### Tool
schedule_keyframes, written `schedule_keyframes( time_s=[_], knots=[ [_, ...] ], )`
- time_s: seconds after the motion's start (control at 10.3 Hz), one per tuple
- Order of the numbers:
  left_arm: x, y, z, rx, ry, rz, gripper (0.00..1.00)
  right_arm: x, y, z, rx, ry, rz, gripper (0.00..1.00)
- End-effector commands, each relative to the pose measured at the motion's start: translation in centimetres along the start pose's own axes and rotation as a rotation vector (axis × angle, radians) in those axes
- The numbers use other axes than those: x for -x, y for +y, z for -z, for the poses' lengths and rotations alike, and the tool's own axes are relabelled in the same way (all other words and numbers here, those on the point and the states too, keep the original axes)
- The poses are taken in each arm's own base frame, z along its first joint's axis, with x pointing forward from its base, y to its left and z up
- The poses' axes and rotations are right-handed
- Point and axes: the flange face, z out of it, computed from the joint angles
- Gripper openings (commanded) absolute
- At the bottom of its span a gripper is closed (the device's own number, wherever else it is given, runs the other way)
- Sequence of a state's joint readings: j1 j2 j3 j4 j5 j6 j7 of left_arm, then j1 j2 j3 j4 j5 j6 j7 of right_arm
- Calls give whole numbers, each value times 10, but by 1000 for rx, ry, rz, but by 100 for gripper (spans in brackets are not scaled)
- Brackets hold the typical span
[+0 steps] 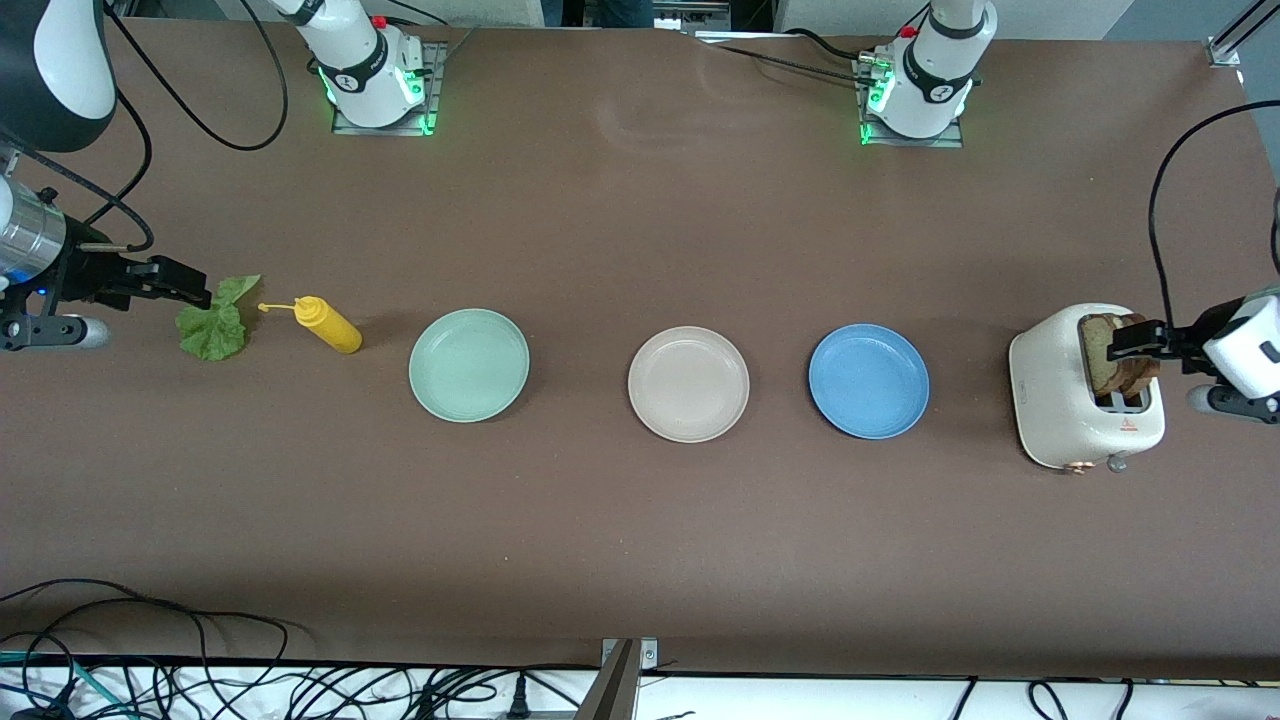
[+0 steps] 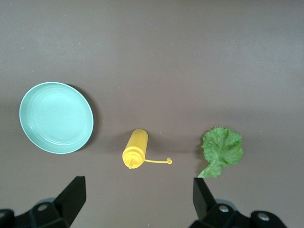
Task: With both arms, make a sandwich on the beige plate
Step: 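Lower the left gripper onto a bread slice in the toaster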
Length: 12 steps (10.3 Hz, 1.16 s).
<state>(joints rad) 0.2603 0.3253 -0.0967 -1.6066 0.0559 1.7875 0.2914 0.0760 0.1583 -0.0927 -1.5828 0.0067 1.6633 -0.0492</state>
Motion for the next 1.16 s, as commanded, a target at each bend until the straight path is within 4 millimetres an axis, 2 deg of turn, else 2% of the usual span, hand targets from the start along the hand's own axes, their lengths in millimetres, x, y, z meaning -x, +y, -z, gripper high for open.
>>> schedule_keyframes(
  time_s=[0.0, 0.1, 0.77, 0.87, 0.97, 1.06],
  knots=[
    [9, 2, -18, -12, -22, 27, 100, 1, 1, 4, -13, 3, 6, 100],
    [12, 1, -33, -44, -31, 23, 100, 1, 2, 4, -13, 3, 5, 100],
    [18, 8, -56, -63, -66, 100, 90, 1, 2, 4, -14, 3, 5, 100],
    [20, 9, -62, -60, -78, 102, 86, 1, 2, 4, -13, 3, 5, 100],
    [22, 10, -72, -60, -97, 130, 63, 1, 2, 4, -13, 3, 5, 100],
    [23, 9, -71, -64, -97, 150, 34, 1, 2, 4, -14, 3, 5, 100]
  ],
)
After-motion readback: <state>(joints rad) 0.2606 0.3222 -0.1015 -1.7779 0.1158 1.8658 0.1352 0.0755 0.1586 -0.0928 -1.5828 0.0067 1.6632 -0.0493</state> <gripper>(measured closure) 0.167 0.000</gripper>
